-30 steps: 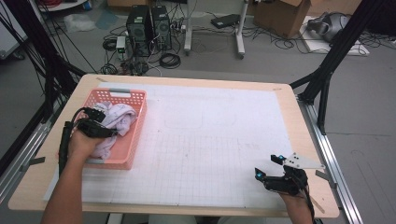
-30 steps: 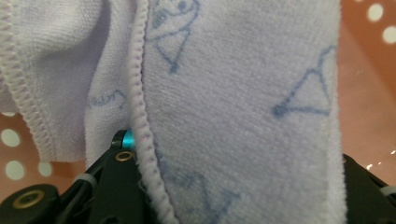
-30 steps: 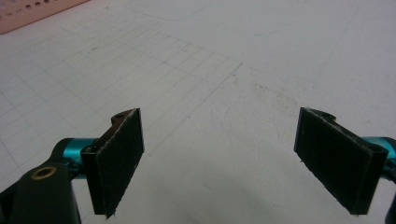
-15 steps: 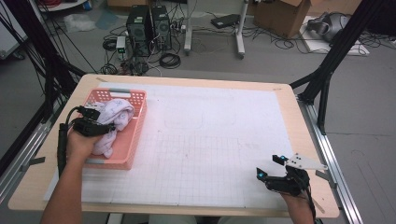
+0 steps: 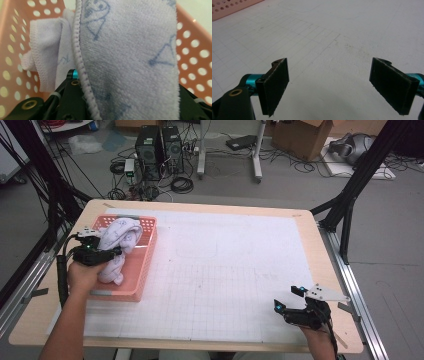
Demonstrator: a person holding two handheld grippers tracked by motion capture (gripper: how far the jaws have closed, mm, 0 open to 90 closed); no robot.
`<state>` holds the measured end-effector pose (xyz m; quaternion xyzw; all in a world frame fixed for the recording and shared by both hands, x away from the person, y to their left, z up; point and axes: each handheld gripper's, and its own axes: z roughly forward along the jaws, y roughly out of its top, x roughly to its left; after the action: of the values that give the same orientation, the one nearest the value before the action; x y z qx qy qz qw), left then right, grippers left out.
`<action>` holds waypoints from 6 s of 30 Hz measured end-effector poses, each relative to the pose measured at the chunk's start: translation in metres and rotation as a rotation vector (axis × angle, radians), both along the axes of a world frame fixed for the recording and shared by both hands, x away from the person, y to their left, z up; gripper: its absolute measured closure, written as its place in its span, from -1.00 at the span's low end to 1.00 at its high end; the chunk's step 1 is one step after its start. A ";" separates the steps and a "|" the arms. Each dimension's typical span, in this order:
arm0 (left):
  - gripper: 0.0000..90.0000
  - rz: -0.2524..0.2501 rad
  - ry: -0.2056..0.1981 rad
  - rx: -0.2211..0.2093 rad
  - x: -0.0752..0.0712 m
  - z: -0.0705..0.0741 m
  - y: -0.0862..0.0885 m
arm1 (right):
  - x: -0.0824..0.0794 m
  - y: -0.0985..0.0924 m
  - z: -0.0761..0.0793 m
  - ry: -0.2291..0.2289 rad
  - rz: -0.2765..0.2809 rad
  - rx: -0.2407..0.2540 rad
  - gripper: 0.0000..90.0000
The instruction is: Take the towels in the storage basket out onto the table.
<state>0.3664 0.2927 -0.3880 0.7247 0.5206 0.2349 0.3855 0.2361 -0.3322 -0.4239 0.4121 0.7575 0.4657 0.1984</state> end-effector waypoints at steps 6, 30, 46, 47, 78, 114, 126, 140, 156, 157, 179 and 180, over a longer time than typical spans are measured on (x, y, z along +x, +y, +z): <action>0.35 0.003 -0.117 -0.048 -0.014 0.007 0.002 | 0.000 -0.001 0.000 0.001 0.003 0.000 -0.67; 0.35 -0.073 -0.389 -0.228 -0.044 0.033 -0.004 | 0.000 0.002 -0.001 0.005 0.012 -0.006 -0.68; 0.35 -0.269 -0.501 -0.368 -0.053 0.057 -0.038 | -0.004 -0.001 0.001 0.000 0.013 -0.002 -0.67; 0.35 -0.295 -0.503 -0.386 -0.054 0.059 -0.041 | -0.003 -0.001 0.001 0.004 0.013 -0.001 -0.67; 0.35 -0.619 -0.577 -0.372 -0.049 0.137 -0.100 | -0.001 0.002 0.000 0.004 0.030 -0.003 -0.67; 0.35 -0.806 -0.533 -0.423 -0.034 0.158 -0.194 | -0.001 0.001 0.002 0.002 0.040 0.007 -0.67; 0.35 -0.795 -0.452 -0.456 -0.010 0.099 -0.242 | -0.002 -0.001 0.002 0.005 0.040 0.010 -0.67; 0.32 -0.748 -0.266 -0.349 0.022 0.020 -0.293 | 0.001 -0.001 0.000 0.010 0.053 0.012 -0.67; -0.59 -0.493 -0.141 -0.342 0.025 -0.007 -0.270 | 0.001 -0.003 -0.001 0.020 0.049 0.014 -0.67; -0.60 -0.479 -0.163 -0.335 0.021 -0.002 -0.266 | 0.001 -0.002 -0.001 0.024 0.050 0.014 -0.67; -0.58 -0.493 -0.265 -0.312 -0.074 -0.033 -0.190 | 0.013 0.016 -0.001 0.031 0.027 0.035 -0.67; -0.58 -0.492 -0.268 -0.315 -0.075 -0.035 -0.189 | 0.013 0.016 -0.001 0.031 0.027 0.035 -0.67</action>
<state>0.2911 0.1037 -0.4225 0.7230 0.3044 0.1445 0.6032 0.2494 -0.3158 -0.4253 0.4124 0.7577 0.4753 0.1730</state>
